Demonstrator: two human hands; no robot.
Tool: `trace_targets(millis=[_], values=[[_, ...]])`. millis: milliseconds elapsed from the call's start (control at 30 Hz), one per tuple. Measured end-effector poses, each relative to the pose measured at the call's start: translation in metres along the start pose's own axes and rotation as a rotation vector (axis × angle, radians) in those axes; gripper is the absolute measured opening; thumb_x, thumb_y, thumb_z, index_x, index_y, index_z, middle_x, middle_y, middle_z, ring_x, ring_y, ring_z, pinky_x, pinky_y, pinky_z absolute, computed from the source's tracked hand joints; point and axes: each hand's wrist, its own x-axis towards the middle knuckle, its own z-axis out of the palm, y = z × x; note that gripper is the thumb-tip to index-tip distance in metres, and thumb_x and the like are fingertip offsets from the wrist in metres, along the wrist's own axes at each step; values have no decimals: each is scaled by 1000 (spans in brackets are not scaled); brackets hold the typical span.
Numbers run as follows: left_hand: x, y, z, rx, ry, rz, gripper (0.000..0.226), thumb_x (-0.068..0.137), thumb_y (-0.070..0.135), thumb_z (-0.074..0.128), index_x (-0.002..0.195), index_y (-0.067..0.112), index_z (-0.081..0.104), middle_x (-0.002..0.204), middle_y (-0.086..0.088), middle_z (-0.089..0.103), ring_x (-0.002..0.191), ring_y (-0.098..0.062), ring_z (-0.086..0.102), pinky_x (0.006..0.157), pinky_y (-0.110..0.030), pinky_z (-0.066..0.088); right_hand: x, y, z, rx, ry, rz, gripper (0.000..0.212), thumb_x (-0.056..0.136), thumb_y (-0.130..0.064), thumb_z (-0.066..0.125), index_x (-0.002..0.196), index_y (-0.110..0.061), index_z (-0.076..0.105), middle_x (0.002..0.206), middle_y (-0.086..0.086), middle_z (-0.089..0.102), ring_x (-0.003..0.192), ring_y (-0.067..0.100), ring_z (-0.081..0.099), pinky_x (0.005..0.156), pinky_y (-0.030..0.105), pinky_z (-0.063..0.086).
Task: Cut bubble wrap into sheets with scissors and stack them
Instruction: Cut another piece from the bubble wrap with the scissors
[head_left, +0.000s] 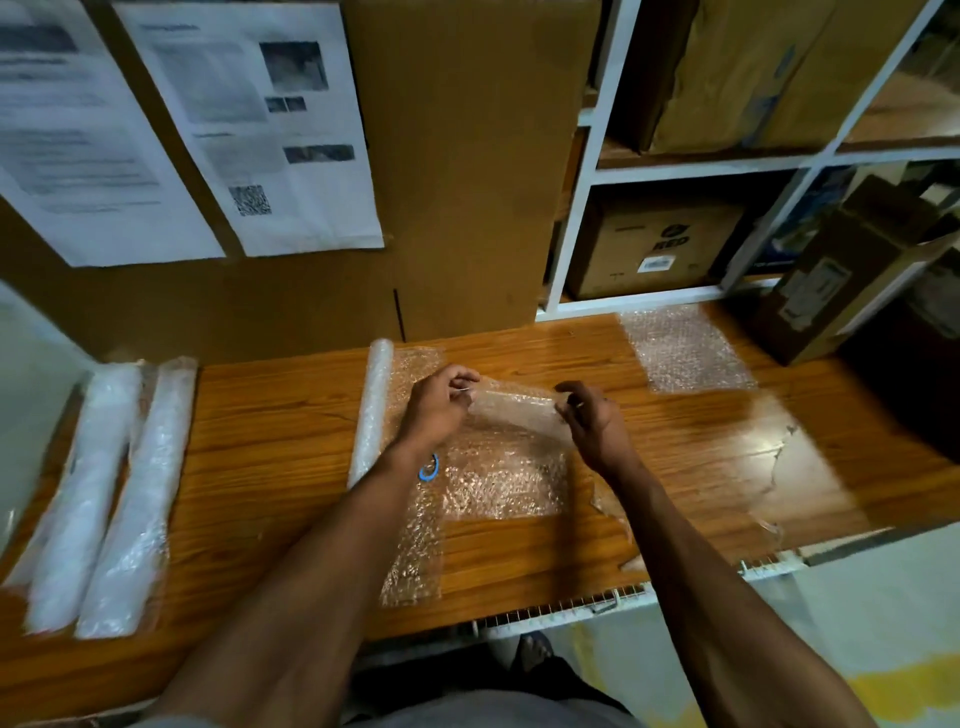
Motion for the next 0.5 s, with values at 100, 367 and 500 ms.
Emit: trace_targets(millis=[100, 367, 500], values=[[7, 15, -12, -169, 42, 19, 24, 93, 9, 73, 110, 26, 72, 98, 8, 70, 91, -9, 68, 79, -24, 56, 12, -21, -14, 269, 50, 103, 20, 104, -17, 65, 122, -11, 71, 102, 4, 75, 86, 17, 77, 76, 32, 63], [5, 43, -31, -264, -6, 31, 23, 91, 19, 79, 114, 19, 74, 101, 19, 72, 90, 9, 64, 67, -2, 46, 19, -85, -50, 660, 70, 168, 23, 105, -12, 61, 126, -4, 69, 118, 3, 70, 98, 14, 72, 83, 32, 64], [2, 53, -34, -340, 4, 70, 16, 91, 17, 79, 106, 14, 75, 98, 7, 75, 87, -3, 68, 68, -10, 50, 17, -95, -58, 827, 169, 208, 28, 104, -22, 64, 127, -6, 69, 115, 9, 67, 102, 15, 69, 85, 40, 64]])
